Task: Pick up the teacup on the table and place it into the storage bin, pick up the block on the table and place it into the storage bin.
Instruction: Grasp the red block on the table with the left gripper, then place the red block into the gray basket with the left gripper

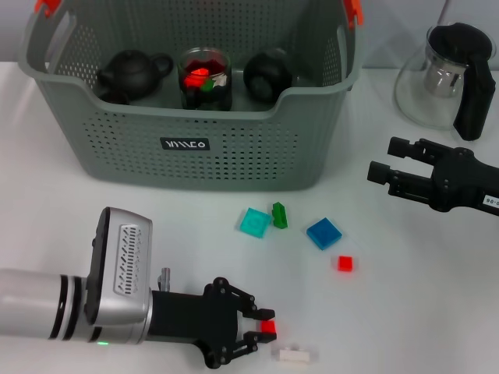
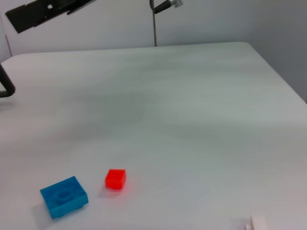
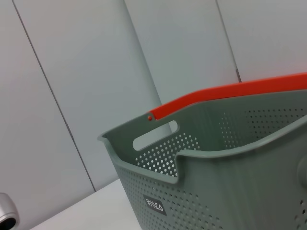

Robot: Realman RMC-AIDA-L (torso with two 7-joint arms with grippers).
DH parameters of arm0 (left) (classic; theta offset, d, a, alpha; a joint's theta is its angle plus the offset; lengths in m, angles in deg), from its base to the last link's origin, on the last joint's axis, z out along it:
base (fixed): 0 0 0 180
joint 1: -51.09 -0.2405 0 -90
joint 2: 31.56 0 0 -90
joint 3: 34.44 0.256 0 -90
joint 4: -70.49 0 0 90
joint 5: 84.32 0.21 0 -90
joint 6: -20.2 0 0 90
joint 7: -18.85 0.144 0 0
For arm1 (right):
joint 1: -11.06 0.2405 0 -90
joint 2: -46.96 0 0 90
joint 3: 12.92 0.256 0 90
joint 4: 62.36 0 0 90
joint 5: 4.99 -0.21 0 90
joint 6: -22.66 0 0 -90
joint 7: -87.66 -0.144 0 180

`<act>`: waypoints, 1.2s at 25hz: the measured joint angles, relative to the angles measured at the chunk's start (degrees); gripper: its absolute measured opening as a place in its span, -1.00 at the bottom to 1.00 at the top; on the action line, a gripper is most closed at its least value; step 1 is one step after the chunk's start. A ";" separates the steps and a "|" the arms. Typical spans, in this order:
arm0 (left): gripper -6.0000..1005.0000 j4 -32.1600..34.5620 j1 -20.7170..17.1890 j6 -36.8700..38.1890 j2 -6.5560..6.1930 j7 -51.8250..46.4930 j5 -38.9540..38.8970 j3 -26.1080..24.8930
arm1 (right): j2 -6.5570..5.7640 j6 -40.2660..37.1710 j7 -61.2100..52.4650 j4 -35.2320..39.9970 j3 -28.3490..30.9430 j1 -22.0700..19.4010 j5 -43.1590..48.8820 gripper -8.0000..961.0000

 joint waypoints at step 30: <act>-0.51 10.59 12.10 32.61 -5.77 -21.98 -24.92 -28.72 | 0.17 -0.32 0.61 0.14 -0.10 0.31 0.00 0.68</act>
